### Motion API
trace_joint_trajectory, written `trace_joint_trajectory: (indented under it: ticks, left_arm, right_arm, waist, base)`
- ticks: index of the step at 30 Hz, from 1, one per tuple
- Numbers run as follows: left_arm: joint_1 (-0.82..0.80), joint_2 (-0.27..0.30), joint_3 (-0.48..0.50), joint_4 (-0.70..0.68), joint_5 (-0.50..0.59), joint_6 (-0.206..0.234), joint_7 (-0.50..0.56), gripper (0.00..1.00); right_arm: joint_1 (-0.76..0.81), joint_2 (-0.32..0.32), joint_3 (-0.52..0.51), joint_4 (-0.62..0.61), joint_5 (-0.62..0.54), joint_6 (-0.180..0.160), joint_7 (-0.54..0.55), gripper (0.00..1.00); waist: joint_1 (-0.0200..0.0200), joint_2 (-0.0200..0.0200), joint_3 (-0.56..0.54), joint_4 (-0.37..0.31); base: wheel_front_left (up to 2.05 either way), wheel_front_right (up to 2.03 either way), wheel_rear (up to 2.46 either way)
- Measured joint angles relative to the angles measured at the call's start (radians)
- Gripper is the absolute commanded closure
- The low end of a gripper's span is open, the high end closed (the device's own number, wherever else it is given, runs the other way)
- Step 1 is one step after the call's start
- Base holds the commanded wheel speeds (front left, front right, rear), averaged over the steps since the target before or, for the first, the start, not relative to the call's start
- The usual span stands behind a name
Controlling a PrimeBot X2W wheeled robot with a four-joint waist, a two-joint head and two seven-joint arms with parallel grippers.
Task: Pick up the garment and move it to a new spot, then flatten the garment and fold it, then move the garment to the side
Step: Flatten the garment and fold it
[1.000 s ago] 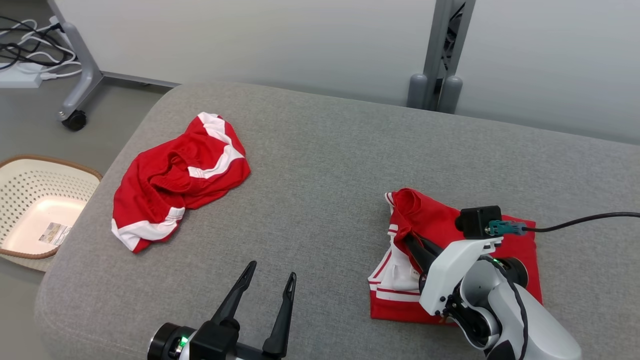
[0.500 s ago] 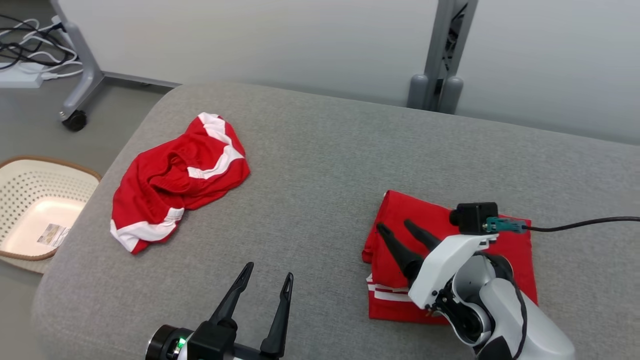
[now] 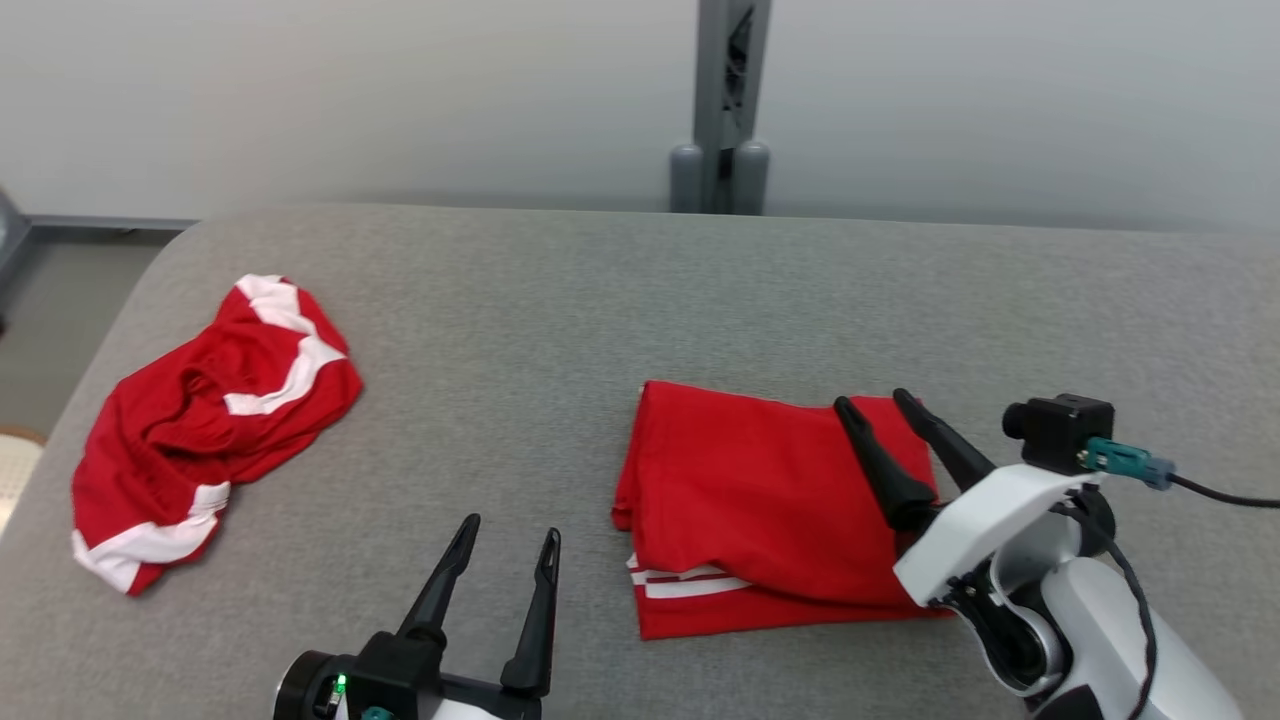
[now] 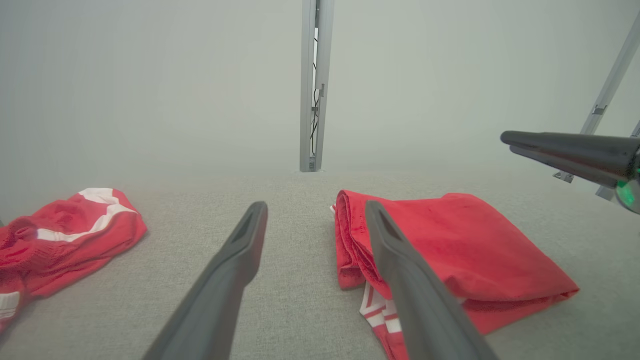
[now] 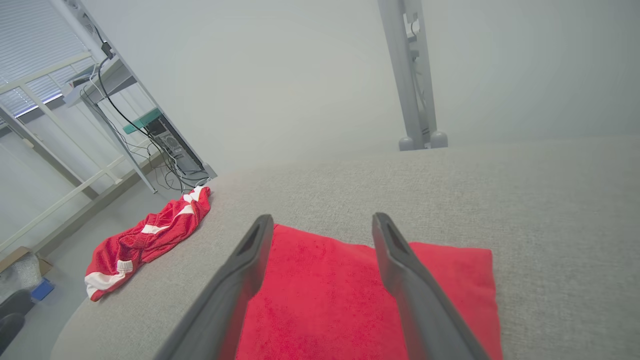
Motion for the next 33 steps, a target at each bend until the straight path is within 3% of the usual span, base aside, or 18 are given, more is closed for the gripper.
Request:
trace_joint_trajectory:
  ticks: [6,11,17,25,33]
  left_arm:
    - [-0.010,0.000,0.020,0.009,-0.035,0.018,0.000,0.00]
    - [-0.008,-0.001,0.036,0.029,-0.056,0.028,0.000,0.00]
    - [0.010,0.000,0.056,0.034,-0.090,0.046,0.000,0.00]
    - [0.042,-0.001,0.070,0.011,-0.067,0.045,0.000,0.00]
    - [0.070,-0.001,0.077,-0.003,-0.031,0.030,0.000,0.00]
  right_arm:
    - [0.040,-0.091,0.047,-0.041,-0.019,0.000,-0.128,0.00]
    - [0.071,-0.124,0.071,-0.046,-0.041,0.000,-0.223,0.00]
    - [0.151,-0.134,0.022,-0.059,-0.108,0.000,-0.242,0.00]
    - [0.302,-0.086,-0.106,-0.153,-0.277,0.000,-0.246,0.00]
    - [0.393,-0.036,-0.169,-0.217,-0.334,0.000,-0.246,0.00]
  waist:
    - [0.0000,0.0000,-0.003,-0.074]
    - [0.0000,0.0000,-0.022,-0.117]
    - [0.0000,0.0000,-0.057,-0.142]
    - [0.0000,0.0000,-0.086,-0.145]
    - [0.0000,0.0000,-0.100,-0.135]
  base:
    - [0.00,0.00,0.00]
    - [0.00,0.00,0.00]
    - [0.00,0.00,0.00]
    - [0.00,0.00,0.00]
    - [0.00,0.00,0.00]
